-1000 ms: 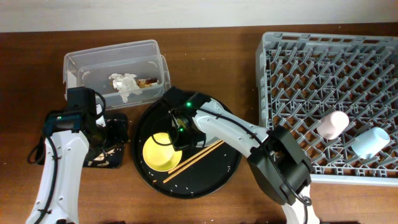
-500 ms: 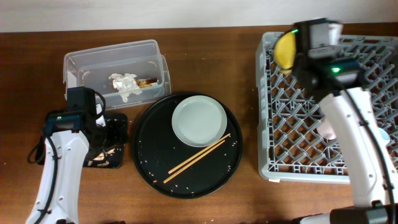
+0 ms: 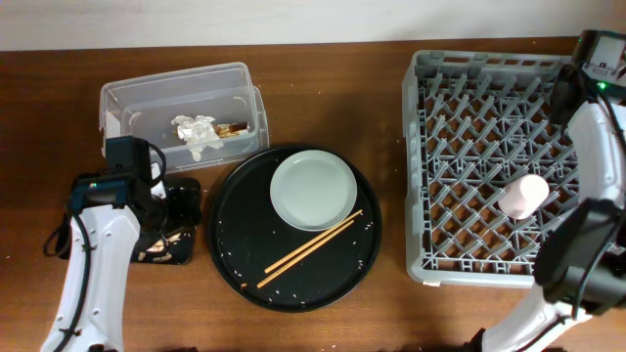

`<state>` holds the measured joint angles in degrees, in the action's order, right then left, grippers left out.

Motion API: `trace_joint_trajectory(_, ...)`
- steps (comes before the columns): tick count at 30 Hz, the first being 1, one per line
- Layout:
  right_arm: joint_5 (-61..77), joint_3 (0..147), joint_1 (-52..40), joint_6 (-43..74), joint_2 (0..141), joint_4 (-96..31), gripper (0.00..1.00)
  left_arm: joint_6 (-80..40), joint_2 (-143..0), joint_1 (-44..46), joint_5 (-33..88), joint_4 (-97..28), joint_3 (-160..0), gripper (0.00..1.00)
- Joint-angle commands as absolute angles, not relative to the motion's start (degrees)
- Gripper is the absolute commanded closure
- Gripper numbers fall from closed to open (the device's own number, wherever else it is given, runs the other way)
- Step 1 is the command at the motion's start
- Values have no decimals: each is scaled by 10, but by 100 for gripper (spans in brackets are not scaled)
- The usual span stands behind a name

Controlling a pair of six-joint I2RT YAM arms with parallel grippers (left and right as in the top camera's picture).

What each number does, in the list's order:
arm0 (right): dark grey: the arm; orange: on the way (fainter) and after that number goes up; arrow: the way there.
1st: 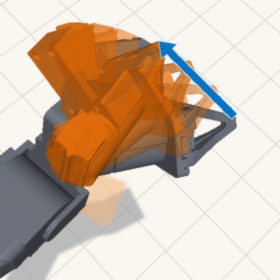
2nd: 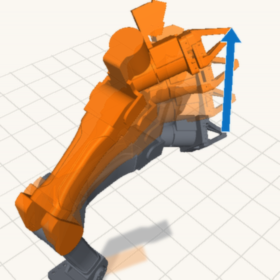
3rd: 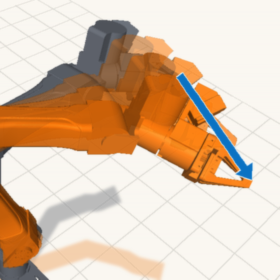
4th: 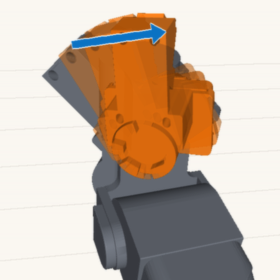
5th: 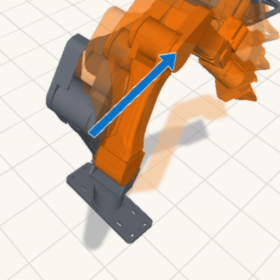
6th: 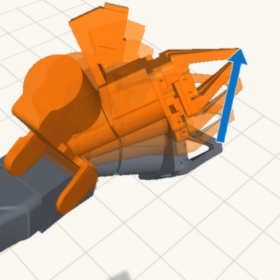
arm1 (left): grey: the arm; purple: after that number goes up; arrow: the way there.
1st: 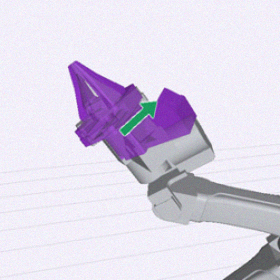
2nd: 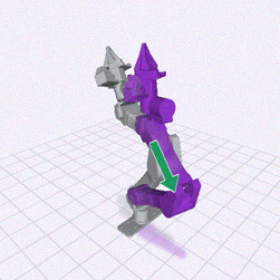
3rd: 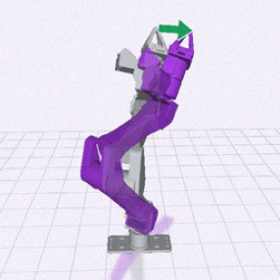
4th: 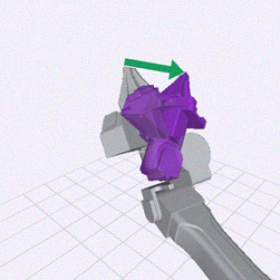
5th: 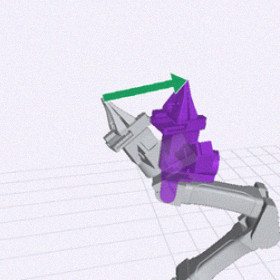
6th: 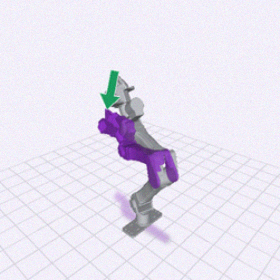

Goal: Sort waste into correct bins and load items into the dishwasher rack
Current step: 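Grasp the yellow bowl with the right gripper and place it in the rack, then grasp the white plate with the right gripper and stand it in the rack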

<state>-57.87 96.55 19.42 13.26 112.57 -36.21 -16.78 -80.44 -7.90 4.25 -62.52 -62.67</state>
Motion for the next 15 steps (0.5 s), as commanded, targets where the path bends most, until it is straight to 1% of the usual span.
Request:
trace_joint_trajectory(1, -584, 970, 195, 133, 1171, -354, 96, -173, -795, -81, 43, -622, -627, 20)
trace_joint_trajectory(8, -561, 970, 182, 133, 1209, -354, 96, -173, -795, -81, 51, -613, -627, 20)
trace_joint_trajectory(11, -547, 970, 158, 138, 1209, -395, 96, -173, -795, -81, 51, -612, -627, 20)
trace_joint_trajectory(14, -500, 970, 147, 140, 1209, -451, 96, -173, -795, -81, 51, -612, -627, 20)
trace_joint_trajectory(15, -495, 970, 146, 157, 1205, -469, 96, -173, -795, -81, 51, -612, -627, 20)
